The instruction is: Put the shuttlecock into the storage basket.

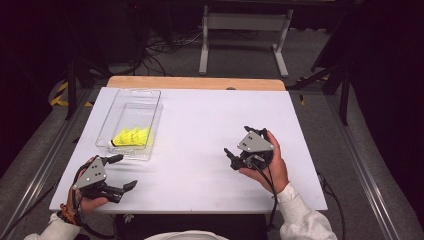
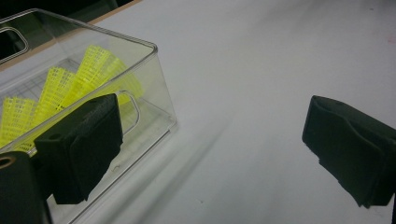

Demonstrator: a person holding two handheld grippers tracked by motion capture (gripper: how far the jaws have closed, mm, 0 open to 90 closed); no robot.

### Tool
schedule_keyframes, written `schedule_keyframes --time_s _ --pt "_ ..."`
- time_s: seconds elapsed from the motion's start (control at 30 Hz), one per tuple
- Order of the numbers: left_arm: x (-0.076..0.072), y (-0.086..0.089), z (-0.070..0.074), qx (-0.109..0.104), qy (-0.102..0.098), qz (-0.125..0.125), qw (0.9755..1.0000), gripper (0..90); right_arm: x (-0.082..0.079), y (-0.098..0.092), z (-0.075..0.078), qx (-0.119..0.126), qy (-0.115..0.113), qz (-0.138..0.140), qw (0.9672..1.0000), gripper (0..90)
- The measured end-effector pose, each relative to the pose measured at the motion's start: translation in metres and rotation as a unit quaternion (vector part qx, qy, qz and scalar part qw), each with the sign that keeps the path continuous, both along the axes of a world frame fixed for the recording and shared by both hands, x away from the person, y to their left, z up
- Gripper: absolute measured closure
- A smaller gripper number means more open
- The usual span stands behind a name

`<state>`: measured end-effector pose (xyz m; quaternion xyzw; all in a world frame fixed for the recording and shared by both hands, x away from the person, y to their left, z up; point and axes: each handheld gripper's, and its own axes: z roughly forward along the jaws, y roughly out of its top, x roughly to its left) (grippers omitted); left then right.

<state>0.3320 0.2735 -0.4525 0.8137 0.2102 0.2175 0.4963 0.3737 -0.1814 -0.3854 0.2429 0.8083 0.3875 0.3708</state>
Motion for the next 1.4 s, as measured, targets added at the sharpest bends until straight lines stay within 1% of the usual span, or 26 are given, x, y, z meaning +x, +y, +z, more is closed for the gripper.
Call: schedule_keyframes --time_s 0.17,0.23,0.27,0.33,0.4,0.5,0.53,0.63,0.67,0.7,0.77,0.87,1.0,1.1,1.17,1.23,1.3,1.33,1.4 --pt "0.000 0.000 0.000 0.001 -0.002 0.001 1.0000 6.1 -0.003 -0.005 -0.009 -0.001 0.002 0.000 1.0000 9.3" --pt "0.000 0.000 0.000 0.001 -0.002 0.001 1.0000 6.1 -0.005 -0.006 -0.011 0.002 0.000 0.006 1.0000 9.1" --pt "0.000 0.001 0.000 0.000 -0.002 0.002 1.0000 6.1 -0.006 -0.008 -0.013 0.003 -0.001 0.004 1.0000 9.1" --pt "0.000 0.000 0.000 0.000 -0.001 0.002 1.0000 6.1 -0.007 -0.010 -0.016 0.009 0.001 0.010 0.9999 8.8" --pt "0.000 0.000 0.000 0.000 -0.002 0.002 1.0000 6.1 -0.009 -0.011 -0.019 0.006 0.000 0.010 0.9999 8.6" --pt "0.000 0.000 0.000 0.001 -0.003 0.004 1.0000 6.1 -0.011 -0.014 -0.022 0.009 -0.003 0.014 0.9999 8.5" --pt "0.000 0.000 0.000 -0.001 -0.001 0.003 1.0000 6.1 -0.012 -0.015 -0.023 0.006 -0.001 0.011 0.9999 8.2" --pt "0.001 0.000 0.000 0.002 -0.003 0.004 1.0000 6.1 -0.013 -0.019 -0.027 0.006 -0.001 0.003 1.0000 8.0" --pt "0.001 0.000 0.000 0.002 -0.003 0.004 1.0000 6.1 -0.014 -0.021 -0.029 0.008 0.002 0.004 1.0000 7.9" --pt "0.001 0.000 0.000 -0.001 -0.001 0.004 1.0000 6.1 -0.015 -0.023 -0.031 0.016 0.003 0.009 0.9998 8.1" --pt "0.001 0.000 0.000 0.000 -0.001 0.005 1.0000 6.1 -0.016 -0.026 -0.035 0.012 0.004 0.004 0.9999 7.5" --pt "0.000 0.000 0.000 0.000 -0.002 0.007 1.0000 6.1 -0.018 -0.030 -0.040 0.015 0.008 -0.003 0.9999 7.5" --pt "0.001 0.000 0.000 -0.002 -0.004 0.008 1.0000 6.0 -0.020 -0.038 -0.048 0.025 0.013 -0.009 0.9996 7.6" --pt "0.001 0.001 0.000 -0.002 -0.005 0.009 0.9999 5.9 -0.021 -0.042 -0.052 0.032 0.013 -0.012 0.9993 7.6" --pt "0.001 0.001 0.000 -0.003 -0.005 0.012 0.9999 5.8 -0.023 -0.047 -0.056 0.043 0.015 -0.010 0.9989 7.6" --pt "0.001 0.000 0.001 0.001 -0.010 0.014 0.9999 5.4 -0.026 -0.050 -0.061 0.054 0.017 -0.015 0.9983 7.6" --pt "0.001 0.001 0.001 -0.003 -0.013 0.017 0.9998 5.2 -0.028 -0.053 -0.064 0.055 0.017 -0.016 0.9982 7.3" --pt "0.001 0.001 0.001 -0.004 -0.014 0.020 0.9997 4.9 -0.030 -0.056 -0.066 0.066 0.017 -0.018 0.9975 7.3" --pt "0.001 0.001 0.002 -0.004 -0.018 0.024 0.9995 4.8 -0.032 -0.057 -0.067 0.066 0.015 -0.020 0.9975 7.0"
